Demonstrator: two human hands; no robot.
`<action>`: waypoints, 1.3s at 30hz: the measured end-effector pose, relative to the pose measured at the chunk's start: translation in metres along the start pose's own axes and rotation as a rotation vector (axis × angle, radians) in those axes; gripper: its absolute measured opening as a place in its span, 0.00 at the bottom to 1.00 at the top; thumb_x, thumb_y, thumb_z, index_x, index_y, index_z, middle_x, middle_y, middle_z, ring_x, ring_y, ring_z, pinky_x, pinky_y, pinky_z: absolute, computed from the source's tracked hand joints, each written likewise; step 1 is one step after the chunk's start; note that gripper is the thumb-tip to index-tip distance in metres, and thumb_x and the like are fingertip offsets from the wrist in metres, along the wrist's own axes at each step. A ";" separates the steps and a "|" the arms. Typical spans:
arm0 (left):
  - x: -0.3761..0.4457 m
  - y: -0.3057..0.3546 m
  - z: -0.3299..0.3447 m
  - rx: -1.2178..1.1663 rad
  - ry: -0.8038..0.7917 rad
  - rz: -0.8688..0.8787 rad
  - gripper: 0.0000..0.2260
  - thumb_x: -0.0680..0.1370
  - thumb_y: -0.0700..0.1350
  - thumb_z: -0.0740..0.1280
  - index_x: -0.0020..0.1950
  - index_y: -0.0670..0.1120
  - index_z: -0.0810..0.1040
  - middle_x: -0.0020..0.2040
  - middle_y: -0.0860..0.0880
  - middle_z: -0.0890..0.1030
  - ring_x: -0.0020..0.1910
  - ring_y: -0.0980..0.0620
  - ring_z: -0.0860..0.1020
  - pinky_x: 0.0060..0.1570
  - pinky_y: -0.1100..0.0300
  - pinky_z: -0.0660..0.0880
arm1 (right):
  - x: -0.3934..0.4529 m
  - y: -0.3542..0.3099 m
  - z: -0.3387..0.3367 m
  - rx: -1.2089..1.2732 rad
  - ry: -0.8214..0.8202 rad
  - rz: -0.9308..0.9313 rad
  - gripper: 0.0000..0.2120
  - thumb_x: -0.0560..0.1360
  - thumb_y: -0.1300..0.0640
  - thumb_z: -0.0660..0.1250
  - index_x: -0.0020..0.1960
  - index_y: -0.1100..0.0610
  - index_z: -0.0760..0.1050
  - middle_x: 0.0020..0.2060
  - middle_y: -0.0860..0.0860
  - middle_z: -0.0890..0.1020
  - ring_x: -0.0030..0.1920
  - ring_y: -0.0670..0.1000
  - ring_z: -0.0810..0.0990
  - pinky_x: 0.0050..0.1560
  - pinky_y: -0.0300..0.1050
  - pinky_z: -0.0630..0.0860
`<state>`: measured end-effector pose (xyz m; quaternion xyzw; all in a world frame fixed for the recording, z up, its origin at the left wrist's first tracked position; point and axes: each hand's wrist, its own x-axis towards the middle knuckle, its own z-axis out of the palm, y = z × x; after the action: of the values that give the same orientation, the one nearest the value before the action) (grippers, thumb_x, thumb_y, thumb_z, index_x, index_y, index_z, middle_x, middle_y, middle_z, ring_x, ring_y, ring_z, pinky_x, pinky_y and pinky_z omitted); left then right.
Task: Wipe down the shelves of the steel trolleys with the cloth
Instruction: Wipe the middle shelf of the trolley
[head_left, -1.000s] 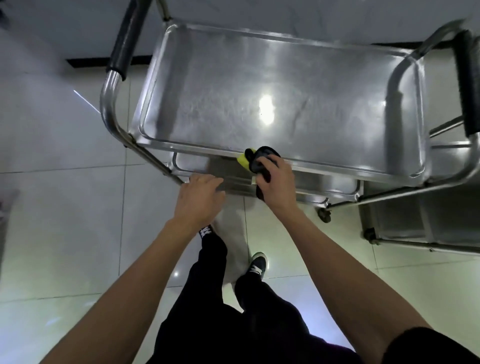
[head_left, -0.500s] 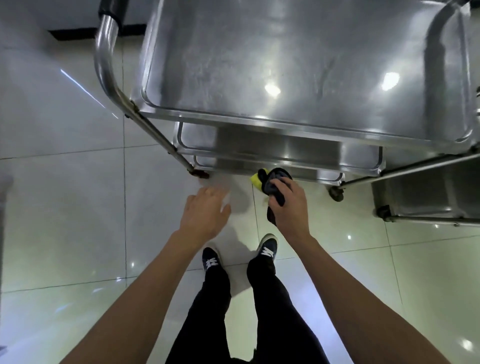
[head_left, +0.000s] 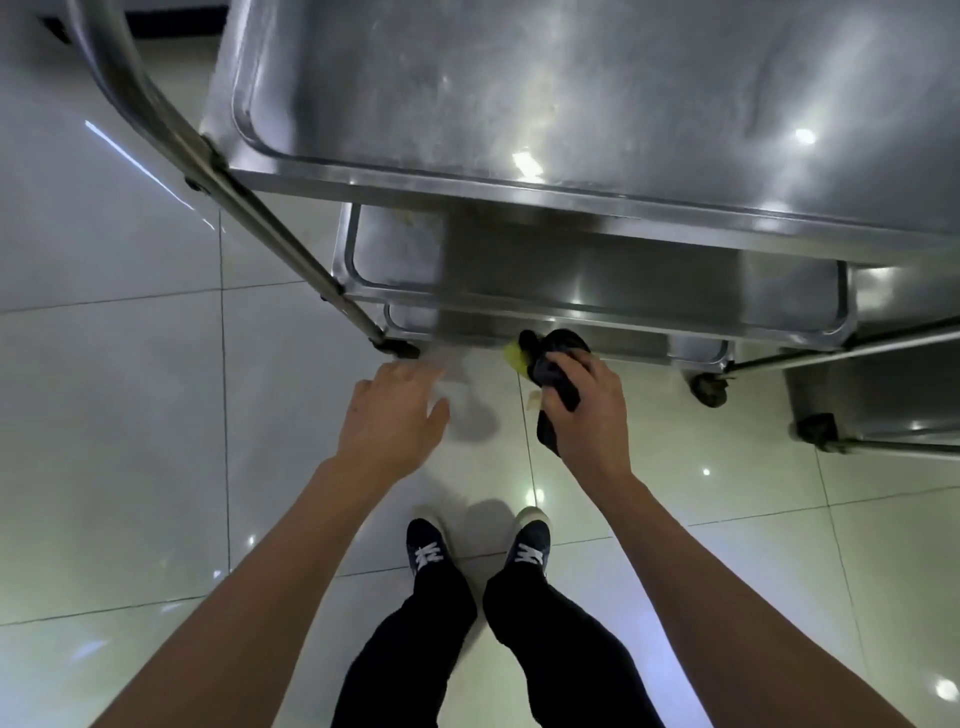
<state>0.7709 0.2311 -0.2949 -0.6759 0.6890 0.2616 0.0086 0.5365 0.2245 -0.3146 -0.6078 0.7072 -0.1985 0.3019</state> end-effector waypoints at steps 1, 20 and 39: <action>0.009 0.000 0.006 0.006 0.006 0.005 0.19 0.80 0.53 0.63 0.71 0.54 0.73 0.68 0.52 0.77 0.67 0.47 0.73 0.62 0.46 0.72 | 0.008 0.003 0.005 0.008 0.013 -0.006 0.18 0.76 0.58 0.68 0.66 0.51 0.76 0.66 0.51 0.75 0.63 0.55 0.71 0.67 0.53 0.68; 0.151 -0.076 0.103 0.085 0.487 0.133 0.18 0.79 0.48 0.65 0.68 0.51 0.77 0.70 0.49 0.75 0.72 0.46 0.70 0.65 0.44 0.72 | 0.171 0.062 0.091 0.063 0.296 -0.218 0.18 0.74 0.55 0.70 0.64 0.54 0.76 0.63 0.53 0.76 0.60 0.59 0.76 0.61 0.56 0.74; 0.163 -0.103 0.132 0.209 0.762 0.066 0.11 0.76 0.51 0.68 0.57 0.53 0.83 0.55 0.50 0.82 0.56 0.45 0.80 0.54 0.44 0.75 | 0.182 0.096 0.113 -0.344 0.163 -0.425 0.23 0.83 0.50 0.56 0.77 0.54 0.64 0.78 0.57 0.59 0.78 0.60 0.55 0.77 0.56 0.52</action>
<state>0.8079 0.1339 -0.5046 -0.6976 0.6870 -0.0793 -0.1873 0.5263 0.0731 -0.4944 -0.7666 0.6092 -0.1828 0.0882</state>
